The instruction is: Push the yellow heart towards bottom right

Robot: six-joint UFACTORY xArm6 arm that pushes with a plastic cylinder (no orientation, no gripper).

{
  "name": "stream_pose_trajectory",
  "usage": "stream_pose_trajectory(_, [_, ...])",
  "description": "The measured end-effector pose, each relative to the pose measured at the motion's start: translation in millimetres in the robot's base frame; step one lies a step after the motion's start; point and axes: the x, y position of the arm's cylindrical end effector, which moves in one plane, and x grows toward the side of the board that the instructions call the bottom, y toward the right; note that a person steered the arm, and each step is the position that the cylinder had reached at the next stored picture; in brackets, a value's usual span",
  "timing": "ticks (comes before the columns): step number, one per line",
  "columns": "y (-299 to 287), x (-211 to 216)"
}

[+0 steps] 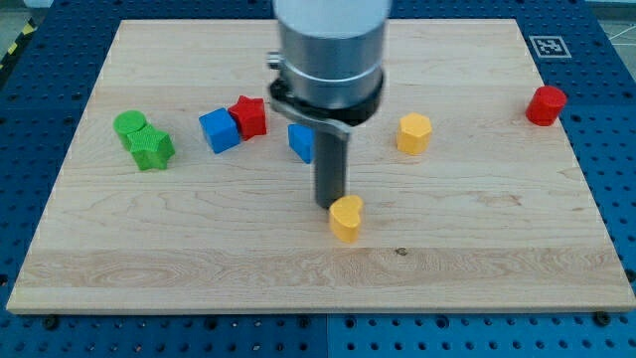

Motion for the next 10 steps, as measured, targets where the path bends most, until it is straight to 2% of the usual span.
stream_pose_trajectory(1, [36,0])
stream_pose_trajectory(2, [35,-1])
stream_pose_trajectory(4, [-5,-26])
stream_pose_trajectory(6, [-38,6])
stream_pose_trajectory(7, [-43,43])
stream_pose_trajectory(8, [-37,51])
stream_pose_trajectory(10, [61,30])
